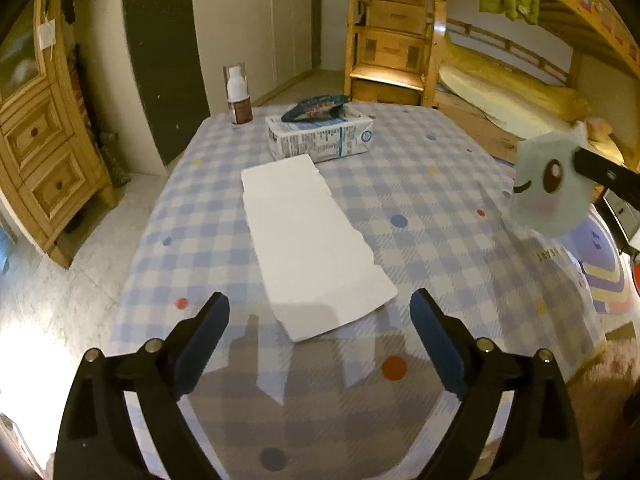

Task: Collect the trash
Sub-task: 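Grasp the plain white paper strip with the left tool while the right tool holds the green paper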

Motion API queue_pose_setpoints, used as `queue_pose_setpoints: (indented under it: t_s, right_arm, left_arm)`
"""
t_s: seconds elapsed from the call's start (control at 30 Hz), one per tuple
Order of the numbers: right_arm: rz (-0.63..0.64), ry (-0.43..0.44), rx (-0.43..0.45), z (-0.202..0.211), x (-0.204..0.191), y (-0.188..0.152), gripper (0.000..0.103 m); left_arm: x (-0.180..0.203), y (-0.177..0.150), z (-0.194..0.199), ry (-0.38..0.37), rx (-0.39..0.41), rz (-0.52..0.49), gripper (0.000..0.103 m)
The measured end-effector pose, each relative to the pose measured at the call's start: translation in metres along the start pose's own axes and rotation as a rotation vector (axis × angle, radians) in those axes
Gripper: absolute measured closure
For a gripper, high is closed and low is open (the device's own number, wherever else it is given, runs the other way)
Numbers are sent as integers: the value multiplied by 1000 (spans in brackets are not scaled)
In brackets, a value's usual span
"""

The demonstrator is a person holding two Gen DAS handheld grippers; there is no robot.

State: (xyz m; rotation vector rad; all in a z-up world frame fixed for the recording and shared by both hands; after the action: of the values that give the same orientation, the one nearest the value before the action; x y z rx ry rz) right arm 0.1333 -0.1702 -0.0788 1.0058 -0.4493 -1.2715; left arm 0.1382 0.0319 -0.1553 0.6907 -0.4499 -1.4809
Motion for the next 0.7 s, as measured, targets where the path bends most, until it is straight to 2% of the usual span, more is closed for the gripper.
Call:
queue_pose_setpoints:
  t_s: [0.13,0.43,0.53,0.63,0.7]
  right_arm:
    - [-7,-1,-4,5,6,-4,100]
    - [10,-1,5,13,3,-10,100]
    - [18,-4,4,13,1,-11,100]
    - [24,-11,3,16,1,-12,100]
    - [23,-11,3,19,1,-12,100]
  left_arm:
    - [8,2,-9,21,-22,33,10]
    - [10,3,-32,66,-97,92,10]
    - [12,4,-35,88,-94,86,10]
    - [12,4,-33,103,-88,81,19]
    - [10,4,-31,107,-86,82,31]
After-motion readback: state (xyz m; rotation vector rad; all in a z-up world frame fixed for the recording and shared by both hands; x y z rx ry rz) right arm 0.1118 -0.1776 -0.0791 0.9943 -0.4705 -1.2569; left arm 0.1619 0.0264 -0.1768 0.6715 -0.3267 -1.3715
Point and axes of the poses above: each gripper's, at about its wrist camera, not at the fingertips, and z roughly against the way its jaws point, x to its right, y to its top, the point moved 5 cm from there along -z, roughly the way its jaws point, and after that the axes turned 10 degrees about y, right-handed, at the moved point
